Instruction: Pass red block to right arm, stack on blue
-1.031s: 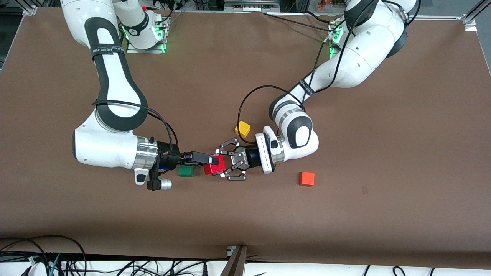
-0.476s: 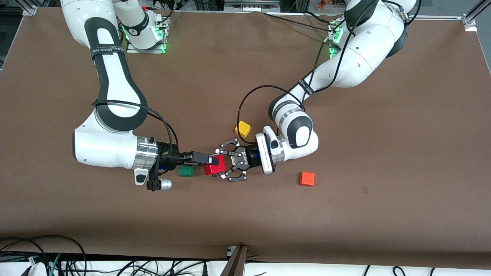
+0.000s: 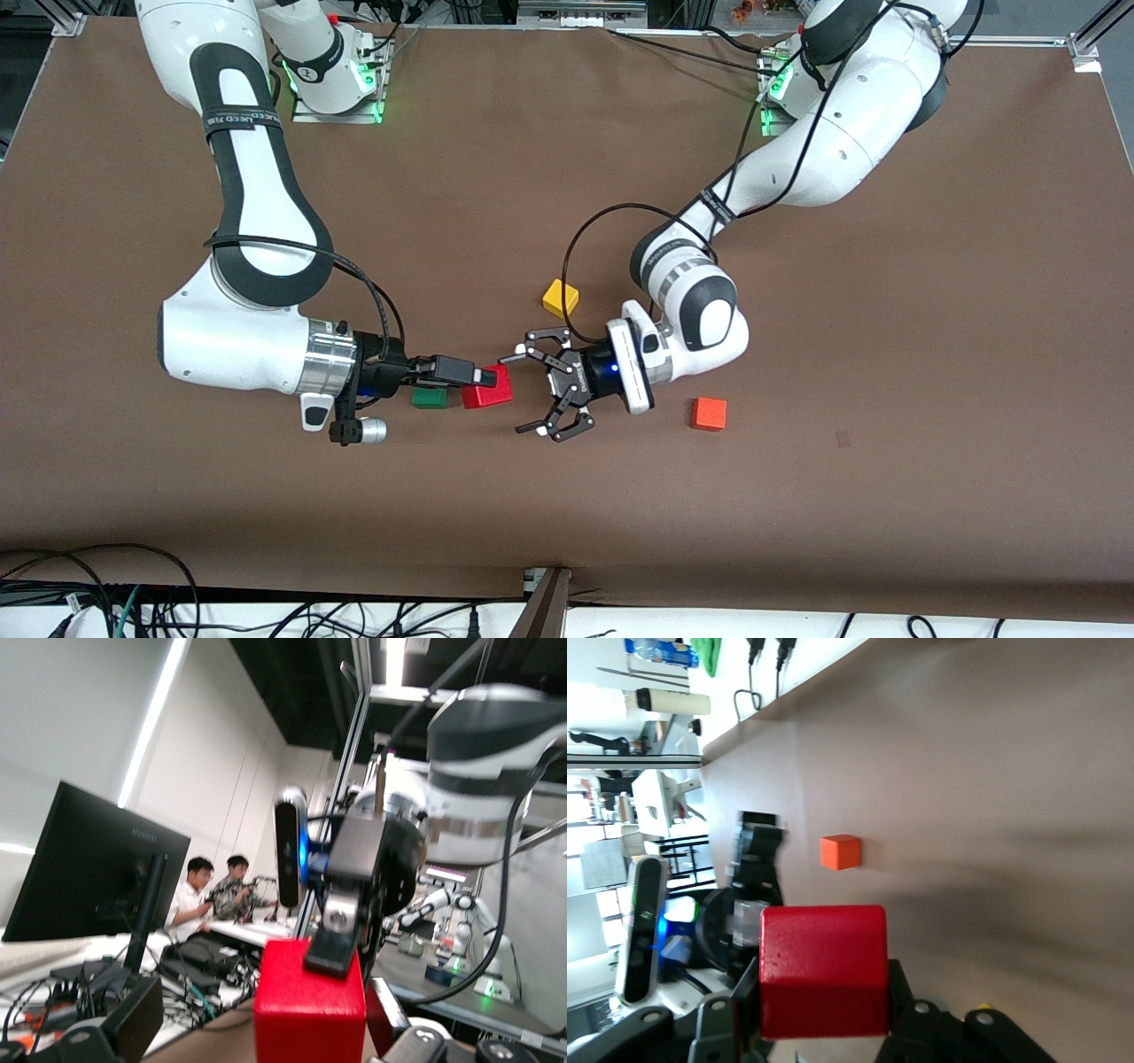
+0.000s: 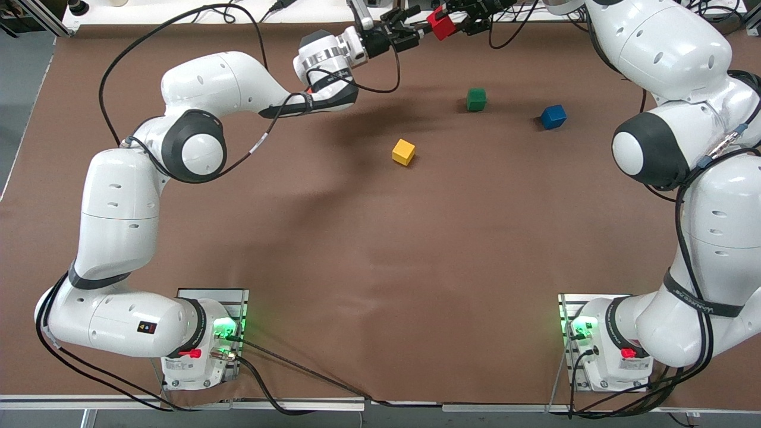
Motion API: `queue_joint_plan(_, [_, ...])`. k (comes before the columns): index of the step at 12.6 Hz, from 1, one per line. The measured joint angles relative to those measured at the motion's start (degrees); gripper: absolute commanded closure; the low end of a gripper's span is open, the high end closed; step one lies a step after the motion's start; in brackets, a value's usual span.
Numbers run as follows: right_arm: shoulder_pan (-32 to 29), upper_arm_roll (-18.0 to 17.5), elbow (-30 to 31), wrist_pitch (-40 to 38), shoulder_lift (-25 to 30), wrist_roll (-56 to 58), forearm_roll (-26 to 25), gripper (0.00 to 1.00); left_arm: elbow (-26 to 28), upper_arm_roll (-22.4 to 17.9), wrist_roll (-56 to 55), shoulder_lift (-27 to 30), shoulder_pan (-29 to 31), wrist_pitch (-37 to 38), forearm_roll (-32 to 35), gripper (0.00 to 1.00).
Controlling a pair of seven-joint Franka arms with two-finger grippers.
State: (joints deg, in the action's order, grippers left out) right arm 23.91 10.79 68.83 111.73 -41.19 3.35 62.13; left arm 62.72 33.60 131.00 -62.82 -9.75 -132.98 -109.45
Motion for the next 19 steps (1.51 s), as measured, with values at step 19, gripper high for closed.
queue_joint_plan(19, [-0.61, 12.06, 27.05, 10.46, 8.97, 15.51, -50.32, 1.0, 3.76, -0.72, -16.36, 4.94, 41.87, 44.07, 82.39, 0.0])
